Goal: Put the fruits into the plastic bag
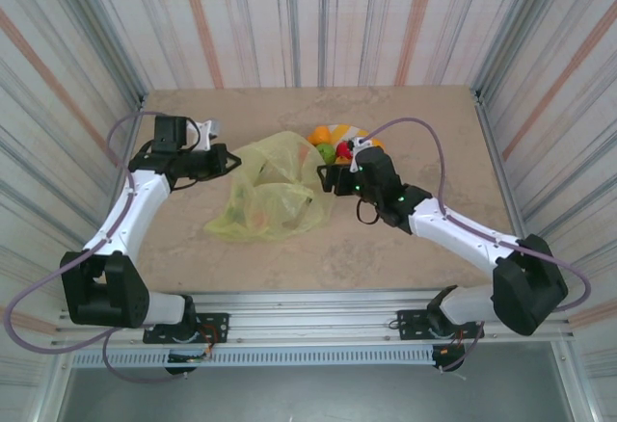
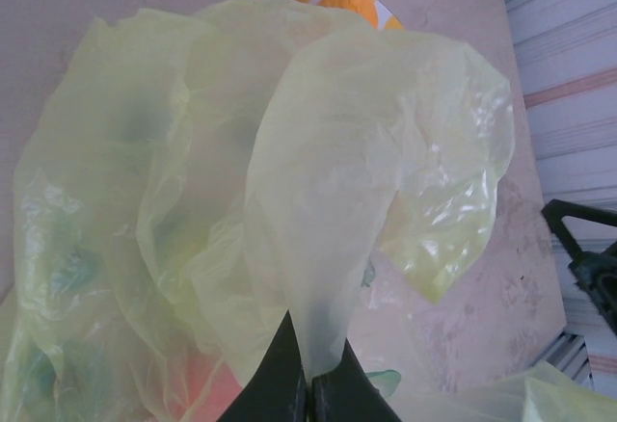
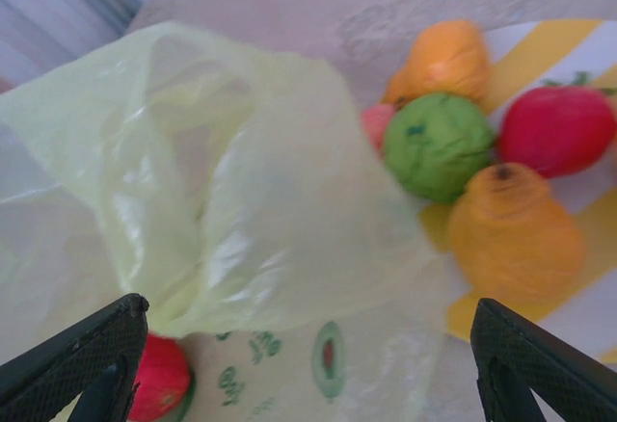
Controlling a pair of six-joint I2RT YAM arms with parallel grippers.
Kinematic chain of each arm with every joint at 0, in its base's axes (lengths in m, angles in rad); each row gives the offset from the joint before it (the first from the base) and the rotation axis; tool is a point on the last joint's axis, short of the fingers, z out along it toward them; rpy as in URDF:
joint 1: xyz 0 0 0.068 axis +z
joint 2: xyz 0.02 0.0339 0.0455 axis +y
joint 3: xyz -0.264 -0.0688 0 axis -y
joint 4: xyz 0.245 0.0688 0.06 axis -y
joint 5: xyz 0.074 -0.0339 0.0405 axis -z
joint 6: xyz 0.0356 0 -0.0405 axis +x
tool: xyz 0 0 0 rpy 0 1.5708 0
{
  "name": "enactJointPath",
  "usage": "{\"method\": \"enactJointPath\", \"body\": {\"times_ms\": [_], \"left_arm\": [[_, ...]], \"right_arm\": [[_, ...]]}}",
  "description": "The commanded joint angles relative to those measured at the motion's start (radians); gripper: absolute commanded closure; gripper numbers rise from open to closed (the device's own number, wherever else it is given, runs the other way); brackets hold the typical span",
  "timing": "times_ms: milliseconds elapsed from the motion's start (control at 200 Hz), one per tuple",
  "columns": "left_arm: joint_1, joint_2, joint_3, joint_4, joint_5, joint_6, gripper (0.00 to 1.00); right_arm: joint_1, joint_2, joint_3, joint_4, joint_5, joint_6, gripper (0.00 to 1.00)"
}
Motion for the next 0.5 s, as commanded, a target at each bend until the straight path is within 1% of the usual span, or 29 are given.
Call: {"method": "enactJointPath", "body": {"times_ms": [0,100,180,366,491], "left_arm": [[0.032,-0.028,0.014,-0.028,-0.004,0.022,1.0],[0.065,-0.038,0.013,-0.023,0.003,0.012,1.0],[0.081,-0.044,0.012,-0.019,0.015,0.008,1.0],[0.121,-0.051,0.016,-0.015,0.039,0.002,1.0],[0.127,-0.042,0.02,-0.018,0.061,-0.004,1.0]], "right_arm": [[-0.068,-0.03,0.011,-0.103,0.09,-0.058,0.11],[-0.11,-0.007,0.013,-0.126,0.098,-0.101,0.1],[-0.128,0.048,0.038,-0.158,0.094,-0.13,0.1],[-0.132,0.22,0.135,-0.206,0.053,-0.167,0.09],[-0.132,0.318,0.196,-0.212,0.039,-0.17,0.08]]}}
